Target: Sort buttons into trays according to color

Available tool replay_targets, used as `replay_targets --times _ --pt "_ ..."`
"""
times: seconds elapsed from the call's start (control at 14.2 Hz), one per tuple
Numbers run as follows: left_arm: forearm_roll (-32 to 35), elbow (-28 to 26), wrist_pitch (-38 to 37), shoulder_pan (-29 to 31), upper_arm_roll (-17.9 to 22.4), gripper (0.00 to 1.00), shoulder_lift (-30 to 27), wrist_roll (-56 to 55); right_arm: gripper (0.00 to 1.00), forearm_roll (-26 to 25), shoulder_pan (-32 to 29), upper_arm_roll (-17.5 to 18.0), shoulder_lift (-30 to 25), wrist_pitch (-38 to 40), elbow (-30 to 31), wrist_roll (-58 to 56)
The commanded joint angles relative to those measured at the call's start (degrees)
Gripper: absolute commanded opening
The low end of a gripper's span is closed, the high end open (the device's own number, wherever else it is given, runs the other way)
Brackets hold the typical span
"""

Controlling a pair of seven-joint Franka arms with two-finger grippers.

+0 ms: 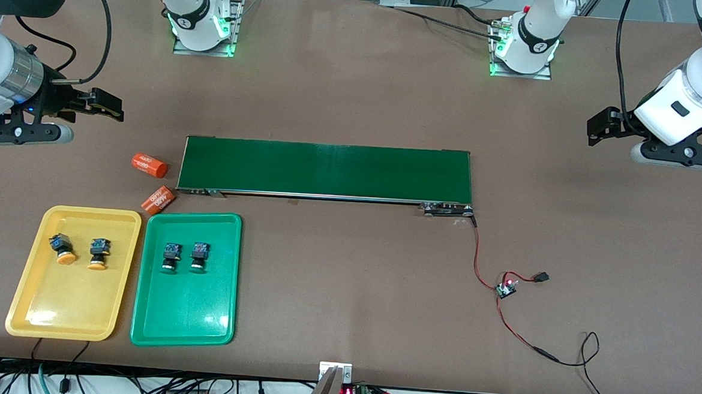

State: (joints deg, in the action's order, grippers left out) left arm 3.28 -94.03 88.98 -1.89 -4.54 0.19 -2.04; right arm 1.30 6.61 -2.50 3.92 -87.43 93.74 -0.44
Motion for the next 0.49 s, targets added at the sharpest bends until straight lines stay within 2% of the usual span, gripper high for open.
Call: replay_targets --times 0.0,0.42 --pt "-0.55 0.6 -1.09 0.04 -0.21 1.0 -0.46 -0.16 1.0 1.07 0.34 -0.66 -0.76 -0.9 1.01 0.62" --pt "-0.55 0.6 -1.09 0.04 -0.3 1.0 -0.46 -0.16 1.0 0.99 -0.89 -1.02 -0.49 -0.9 0.92 0.53"
